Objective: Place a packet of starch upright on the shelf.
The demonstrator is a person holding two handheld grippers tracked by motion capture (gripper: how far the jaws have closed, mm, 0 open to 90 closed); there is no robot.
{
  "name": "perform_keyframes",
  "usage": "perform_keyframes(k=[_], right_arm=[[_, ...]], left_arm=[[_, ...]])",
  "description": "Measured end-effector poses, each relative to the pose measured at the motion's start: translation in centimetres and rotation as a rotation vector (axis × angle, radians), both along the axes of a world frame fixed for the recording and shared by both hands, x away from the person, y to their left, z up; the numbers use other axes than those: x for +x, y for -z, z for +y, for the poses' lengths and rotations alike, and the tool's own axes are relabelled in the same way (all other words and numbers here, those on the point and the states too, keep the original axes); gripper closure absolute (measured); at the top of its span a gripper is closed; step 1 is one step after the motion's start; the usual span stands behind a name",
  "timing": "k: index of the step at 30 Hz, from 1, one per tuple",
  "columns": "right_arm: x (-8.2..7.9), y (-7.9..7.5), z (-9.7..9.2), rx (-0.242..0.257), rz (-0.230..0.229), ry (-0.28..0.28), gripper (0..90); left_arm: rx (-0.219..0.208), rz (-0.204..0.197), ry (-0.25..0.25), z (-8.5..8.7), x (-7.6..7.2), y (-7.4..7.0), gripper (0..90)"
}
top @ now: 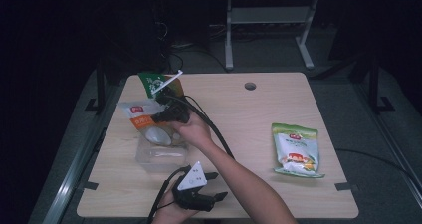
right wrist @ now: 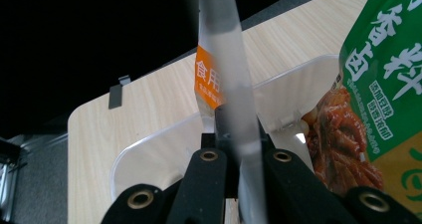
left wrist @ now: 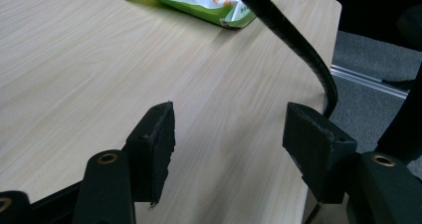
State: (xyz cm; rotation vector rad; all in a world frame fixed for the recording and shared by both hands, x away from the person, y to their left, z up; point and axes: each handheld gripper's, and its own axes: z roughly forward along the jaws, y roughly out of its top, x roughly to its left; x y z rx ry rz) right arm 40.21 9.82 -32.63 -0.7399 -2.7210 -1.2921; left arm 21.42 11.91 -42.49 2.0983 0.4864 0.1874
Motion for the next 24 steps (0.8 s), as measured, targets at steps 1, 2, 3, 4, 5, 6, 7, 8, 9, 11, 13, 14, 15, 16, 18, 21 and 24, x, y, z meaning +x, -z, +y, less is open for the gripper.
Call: perform_keyframes(k=[1, 2, 3, 4, 5, 6, 7, 8, 9, 11, 13, 14, 15, 16, 18, 21, 24], right_arm=[[0.0, 0.2, 0.0, 0.005, -0.002, 0.005, 90.0], [-0.1, 0.4, 0.1, 0.009, 0.007, 0.017, 90.0], [-0.2, 0.6, 0.0, 0.010, 0.001, 0.022, 90.0], [-0.3, 1.0, 0.0, 0.019, 0.000, 0.026, 90.0], [-0.3, 1.2, 0.0, 0.025, 0.010, 0.036, 90.0], [-0.3, 1.4, -0.1, 0.034, 0.005, 0.037, 90.0], [-0.3, 1.5, -0.2, 0.044, 0.014, 0.047, 90.0], [-0.3, 1.6, -0.3, 0.054, 0.014, 0.052, 90.0], [-0.3, 1.6, -0.3, 0.056, 0.014, 0.052, 89.9], [-0.3, 1.9, -0.3, 0.043, 0.008, 0.058, 89.9], [-0.3, 2.3, -0.2, 0.026, 0.008, 0.056, 89.9], [-0.3, 2.6, -0.4, 0.032, 0.013, 0.054, 89.8], [-0.2, 2.7, -0.5, 0.040, 0.018, 0.049, 89.8], [-0.1, 2.8, -0.7, 0.042, 0.011, 0.040, 89.8], [-0.2, 2.8, -0.8, 0.041, 0.011, 0.041, 89.8], [-0.3, 2.8, -0.8, 0.034, 0.001, 0.022, 89.7], [-0.1, 3.0, -0.9, 0.029, -0.023, 0.006, 89.8]], left_arm=[[0.001, -0.001, 0.001, 0.0, 0.0, 0.0, 36.9], [-0.005, 0.001, -0.001, 0.0, -0.1, 0.0, 36.9], [-0.001, -0.001, 0.002, 0.0, -0.1, 0.0, 36.9], [-0.002, 0.000, 0.002, -0.1, -0.1, 0.0, 36.9], [-0.005, 0.002, 0.000, -0.1, -0.1, 0.0, 36.9], [-0.004, 0.003, 0.001, -0.1, -0.2, 0.0, 36.9], [-0.003, 0.003, 0.002, -0.2, -0.2, 0.1, 36.9], [-0.003, 0.003, 0.002, -0.2, -0.2, 0.1, 36.9], [-0.003, 0.002, 0.003, -0.2, -0.2, 0.1, 36.9], [0.002, -0.004, 0.006, -0.2, -0.1, 0.1, 36.9], [0.002, -0.005, 0.007, -0.2, -0.1, 0.0, 36.9], [0.004, -0.004, 0.007, -0.2, -0.1, 0.0, 36.9], [0.004, -0.005, 0.007, -0.2, -0.2, 0.0, 36.9], [0.002, -0.005, 0.006, -0.2, -0.2, 0.1, 36.9], [0.003, -0.003, 0.006, -0.2, -0.2, 0.1, 36.9], [0.003, -0.005, 0.006, -0.2, -0.2, 0.1, 36.9], [0.005, -0.005, -0.002, -0.1, -0.1, 0.0, 36.9]])
